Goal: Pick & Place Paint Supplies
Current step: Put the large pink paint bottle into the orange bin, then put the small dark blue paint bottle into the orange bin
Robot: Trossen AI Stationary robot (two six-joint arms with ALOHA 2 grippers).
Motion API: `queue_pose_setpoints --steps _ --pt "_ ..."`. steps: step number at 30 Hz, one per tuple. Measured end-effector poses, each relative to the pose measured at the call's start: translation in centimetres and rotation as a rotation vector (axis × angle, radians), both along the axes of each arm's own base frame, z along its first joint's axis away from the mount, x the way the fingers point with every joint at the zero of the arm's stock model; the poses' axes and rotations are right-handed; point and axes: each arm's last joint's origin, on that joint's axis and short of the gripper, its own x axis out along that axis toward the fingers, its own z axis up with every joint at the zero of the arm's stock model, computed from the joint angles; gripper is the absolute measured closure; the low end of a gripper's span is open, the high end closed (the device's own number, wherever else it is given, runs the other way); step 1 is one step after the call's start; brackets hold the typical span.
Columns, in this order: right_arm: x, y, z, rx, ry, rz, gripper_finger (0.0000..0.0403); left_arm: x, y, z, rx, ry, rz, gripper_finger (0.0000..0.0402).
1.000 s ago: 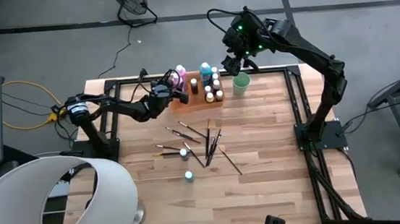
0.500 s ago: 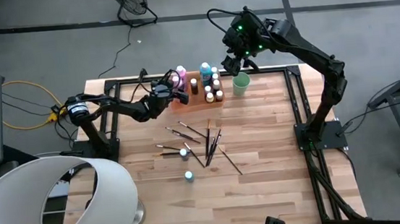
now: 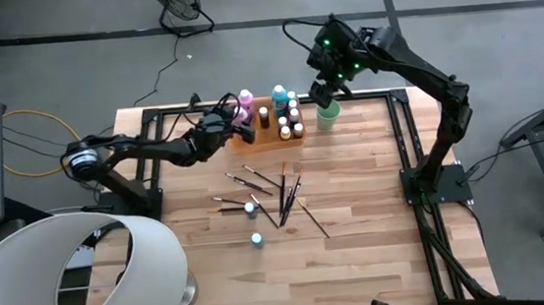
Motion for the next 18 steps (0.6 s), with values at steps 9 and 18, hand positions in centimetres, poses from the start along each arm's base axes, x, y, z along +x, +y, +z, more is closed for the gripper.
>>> queue_pose_setpoints --steps 9,18 --pt "-2.0 1.4 0.6 0.023 0.057 0.020 0.0136 0.5 -3.8 3.4 -0.095 0.178 -0.324 0.0094" --pt "-6.0 3.9 0.5 -0.068 -0.092 0.012 0.0136 0.0 -6.0 6.5 -0.116 0.280 -0.373 0.0094"
